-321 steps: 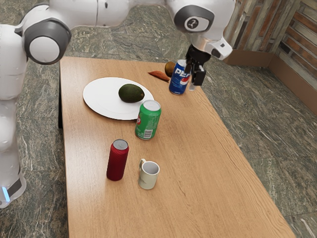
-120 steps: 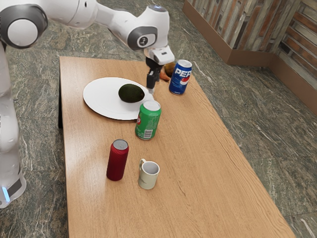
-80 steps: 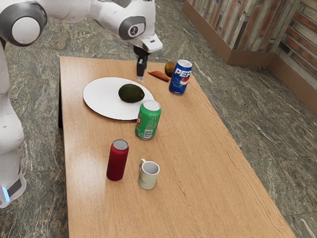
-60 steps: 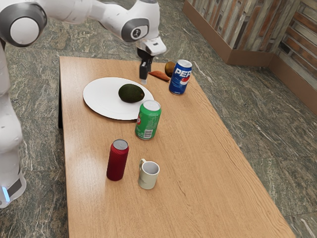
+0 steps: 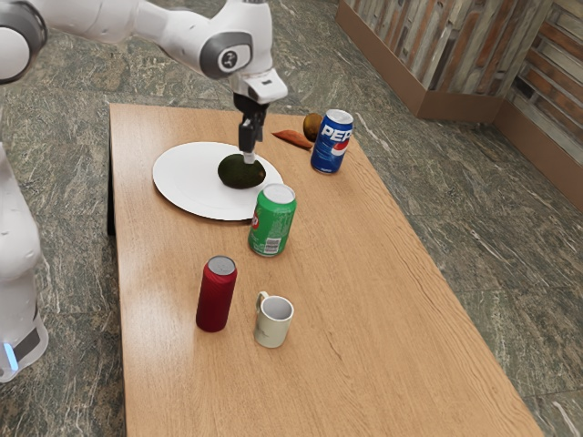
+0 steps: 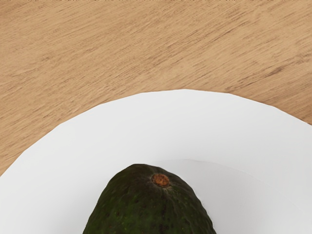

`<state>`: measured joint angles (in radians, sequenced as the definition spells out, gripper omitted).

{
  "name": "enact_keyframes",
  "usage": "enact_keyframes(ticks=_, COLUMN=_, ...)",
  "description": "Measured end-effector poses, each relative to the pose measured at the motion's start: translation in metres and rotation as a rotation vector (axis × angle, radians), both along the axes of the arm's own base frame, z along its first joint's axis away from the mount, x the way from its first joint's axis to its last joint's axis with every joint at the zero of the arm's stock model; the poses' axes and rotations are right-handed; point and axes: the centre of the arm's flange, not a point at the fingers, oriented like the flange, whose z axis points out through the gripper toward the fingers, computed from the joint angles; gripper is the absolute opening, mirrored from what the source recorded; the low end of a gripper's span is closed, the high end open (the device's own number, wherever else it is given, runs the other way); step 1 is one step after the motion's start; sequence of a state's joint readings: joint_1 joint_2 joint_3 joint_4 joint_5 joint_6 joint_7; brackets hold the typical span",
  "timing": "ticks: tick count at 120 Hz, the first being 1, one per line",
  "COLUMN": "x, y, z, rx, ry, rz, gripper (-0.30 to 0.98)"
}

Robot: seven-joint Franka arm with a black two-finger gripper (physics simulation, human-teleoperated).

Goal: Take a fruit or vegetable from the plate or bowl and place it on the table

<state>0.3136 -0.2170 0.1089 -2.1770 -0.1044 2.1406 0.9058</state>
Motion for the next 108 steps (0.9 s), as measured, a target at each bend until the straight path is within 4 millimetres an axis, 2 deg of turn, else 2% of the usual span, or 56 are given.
enact_keyframes(ticks=19, x=-0.014, y=-0.005, z=-0.009, rx=-0.032, ry=0.008, rz=0.012, gripper=0.69)
enact_keyframes(ticks=39, x=-0.019, y=-0.005, z=-0.007, rx=-0.04, ry=0.002, rz=0.02, gripper=0.69)
enact_keyframes(ticks=55, x=-0.028, y=-0.002, z=-0.025, rx=-0.062, ry=0.032, rz=0.035, gripper=0.69)
enact_keyframes(ticks=77, x=-0.03, y=-0.001, z=-0.029, rx=-0.069, ry=0.039, rz=0.041, gripper=0.69)
enact_keyframes(ticks=99, x=-0.035, y=0.013, z=-0.013, rx=-0.059, ry=0.006, rz=0.066, gripper=0.69)
enact_keyframes(ticks=108, x=-0.039, y=0.021, z=-0.013, rx=-0.061, ry=0.003, rz=0.08, gripper=0.69)
